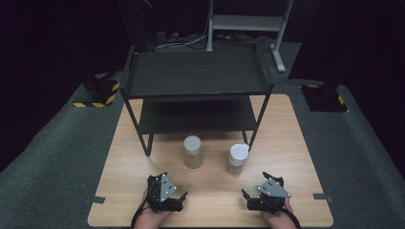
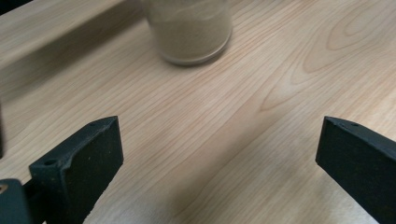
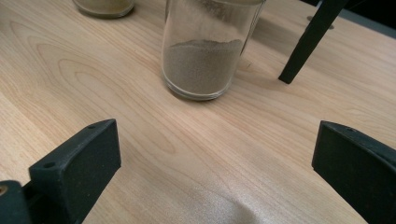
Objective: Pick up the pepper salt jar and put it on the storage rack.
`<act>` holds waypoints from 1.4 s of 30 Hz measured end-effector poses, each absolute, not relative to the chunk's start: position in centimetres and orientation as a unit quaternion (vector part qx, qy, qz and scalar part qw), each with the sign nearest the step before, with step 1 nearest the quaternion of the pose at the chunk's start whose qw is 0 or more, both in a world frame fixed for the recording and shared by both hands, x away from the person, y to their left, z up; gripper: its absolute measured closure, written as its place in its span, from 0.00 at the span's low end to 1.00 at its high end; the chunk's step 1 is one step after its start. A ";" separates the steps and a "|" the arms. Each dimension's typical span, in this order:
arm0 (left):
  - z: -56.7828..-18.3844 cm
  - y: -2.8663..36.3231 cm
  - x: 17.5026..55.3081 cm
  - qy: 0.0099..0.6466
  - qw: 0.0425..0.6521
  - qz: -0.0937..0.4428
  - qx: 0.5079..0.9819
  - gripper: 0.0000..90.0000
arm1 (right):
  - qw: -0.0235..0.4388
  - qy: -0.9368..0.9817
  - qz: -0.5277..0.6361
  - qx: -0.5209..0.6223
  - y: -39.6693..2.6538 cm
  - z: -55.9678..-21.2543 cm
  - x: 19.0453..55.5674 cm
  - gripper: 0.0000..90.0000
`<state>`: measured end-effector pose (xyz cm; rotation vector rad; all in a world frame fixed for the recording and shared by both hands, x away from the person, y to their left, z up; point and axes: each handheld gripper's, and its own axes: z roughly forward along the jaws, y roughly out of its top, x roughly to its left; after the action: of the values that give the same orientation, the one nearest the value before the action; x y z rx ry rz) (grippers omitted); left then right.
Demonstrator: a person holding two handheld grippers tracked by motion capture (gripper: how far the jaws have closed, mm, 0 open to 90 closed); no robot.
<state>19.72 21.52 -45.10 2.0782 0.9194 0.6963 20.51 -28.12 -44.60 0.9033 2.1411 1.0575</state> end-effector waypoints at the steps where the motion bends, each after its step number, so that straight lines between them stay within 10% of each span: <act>1: -45.1 21.6 19.8 0.358 0.375 0.270 0.811 0.01 | 0.287 0.802 0.396 0.343 -28.1 -44.5 20.6 0.00; 42: -45.0 22.2 20.1 0.370 0.383 0.257 0.807 0.01 | 0.293 0.802 0.385 0.350 -28.1 -44.4 20.8 0.00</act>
<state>20.13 22.20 -45.04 2.0575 0.9433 0.6555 20.76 -28.10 -44.41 0.9326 2.1373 1.0257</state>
